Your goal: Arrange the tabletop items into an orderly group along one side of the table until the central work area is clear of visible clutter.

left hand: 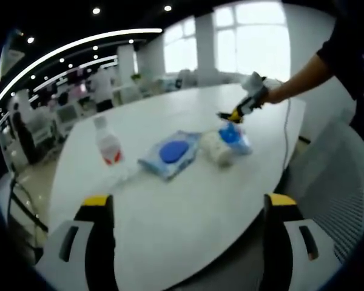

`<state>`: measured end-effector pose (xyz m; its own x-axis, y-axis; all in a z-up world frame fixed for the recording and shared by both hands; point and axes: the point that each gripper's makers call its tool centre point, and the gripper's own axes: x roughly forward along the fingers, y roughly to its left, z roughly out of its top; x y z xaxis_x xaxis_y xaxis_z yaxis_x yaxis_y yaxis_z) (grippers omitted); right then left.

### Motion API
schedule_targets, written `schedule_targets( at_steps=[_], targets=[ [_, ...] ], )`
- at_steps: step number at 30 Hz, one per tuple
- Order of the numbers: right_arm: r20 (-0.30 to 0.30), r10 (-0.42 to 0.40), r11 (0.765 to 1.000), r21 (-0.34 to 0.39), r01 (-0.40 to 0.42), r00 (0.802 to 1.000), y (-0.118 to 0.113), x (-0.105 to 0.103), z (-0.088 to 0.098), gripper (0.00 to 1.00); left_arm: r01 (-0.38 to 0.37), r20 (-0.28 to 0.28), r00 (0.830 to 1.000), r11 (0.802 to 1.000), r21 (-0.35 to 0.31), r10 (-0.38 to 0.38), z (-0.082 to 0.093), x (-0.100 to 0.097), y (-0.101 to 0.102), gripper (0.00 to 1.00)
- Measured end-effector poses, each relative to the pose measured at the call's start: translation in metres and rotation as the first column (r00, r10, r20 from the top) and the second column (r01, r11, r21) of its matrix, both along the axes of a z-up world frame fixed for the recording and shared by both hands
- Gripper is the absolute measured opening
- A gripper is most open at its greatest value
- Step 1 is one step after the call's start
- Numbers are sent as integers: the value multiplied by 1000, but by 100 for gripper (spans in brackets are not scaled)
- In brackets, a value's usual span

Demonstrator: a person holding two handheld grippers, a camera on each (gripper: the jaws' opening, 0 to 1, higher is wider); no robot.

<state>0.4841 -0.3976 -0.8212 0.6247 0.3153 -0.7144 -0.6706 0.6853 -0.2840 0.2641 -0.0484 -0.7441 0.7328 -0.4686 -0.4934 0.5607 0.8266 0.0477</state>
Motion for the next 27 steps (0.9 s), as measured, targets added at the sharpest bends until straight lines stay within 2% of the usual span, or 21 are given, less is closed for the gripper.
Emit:
schedule_targets(
  at_steps=[10, 17, 27],
  targets=[
    [1, -26, 1000, 4, 26, 1000, -3, 6, -7, 4, -3, -4, 1000, 1000, 5, 3, -1, 0, 1, 100],
    [-34, -36, 999, 25, 37, 999, 0, 14, -18, 4, -5, -16, 1000, 1000, 9, 5, -3, 0, 1, 100],
    [-75, -14, 1000, 15, 16, 997, 2, 17, -33, 5, -15, -27, 1000, 1000, 15, 16, -6, 1, 4, 99]
  ],
)
